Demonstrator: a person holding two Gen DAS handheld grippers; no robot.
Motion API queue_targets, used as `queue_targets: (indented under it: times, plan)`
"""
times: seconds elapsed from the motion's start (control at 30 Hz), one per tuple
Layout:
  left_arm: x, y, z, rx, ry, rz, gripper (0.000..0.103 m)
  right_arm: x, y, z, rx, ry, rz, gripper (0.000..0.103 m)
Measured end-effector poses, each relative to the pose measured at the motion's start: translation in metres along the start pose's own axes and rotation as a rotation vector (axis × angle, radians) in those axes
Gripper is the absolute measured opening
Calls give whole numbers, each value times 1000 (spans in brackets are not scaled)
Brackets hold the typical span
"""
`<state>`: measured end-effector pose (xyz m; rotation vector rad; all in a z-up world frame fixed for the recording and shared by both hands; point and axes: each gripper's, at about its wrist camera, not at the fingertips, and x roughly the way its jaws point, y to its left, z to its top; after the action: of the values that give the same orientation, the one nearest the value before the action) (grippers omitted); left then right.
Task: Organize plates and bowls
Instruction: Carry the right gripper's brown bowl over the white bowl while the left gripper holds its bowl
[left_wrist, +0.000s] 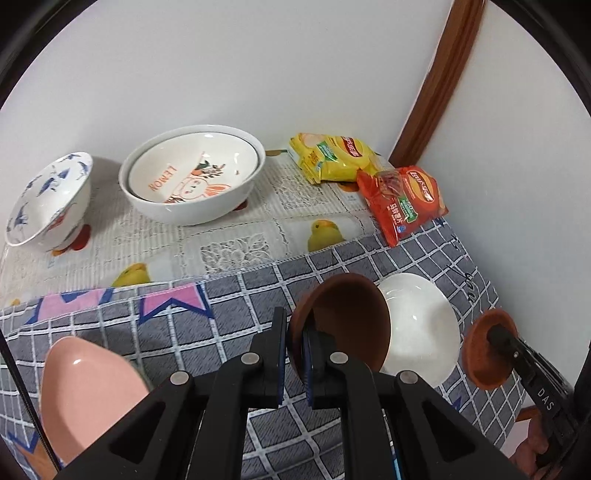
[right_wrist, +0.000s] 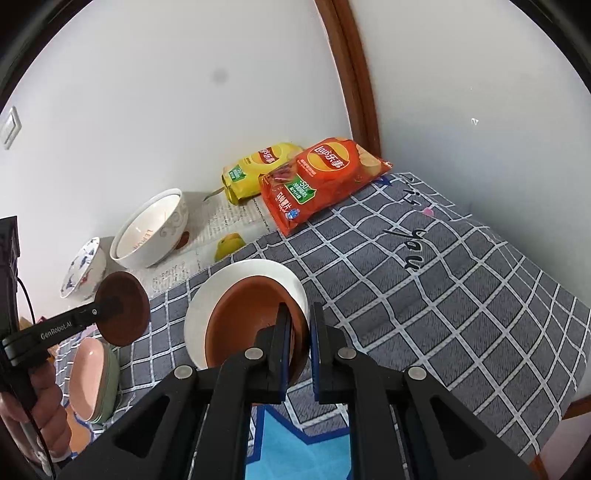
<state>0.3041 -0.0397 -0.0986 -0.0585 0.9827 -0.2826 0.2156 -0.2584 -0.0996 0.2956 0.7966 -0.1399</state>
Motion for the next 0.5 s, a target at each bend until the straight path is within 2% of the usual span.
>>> queue_targets:
  times: [0.2,0.5]
  plan:
    - [19,6,-1,10,36,-11,8,11,9,2,-14,11,-9,10]
    - [21,23,2,-25,35,9,8,23,19,1,-8,19,16,10]
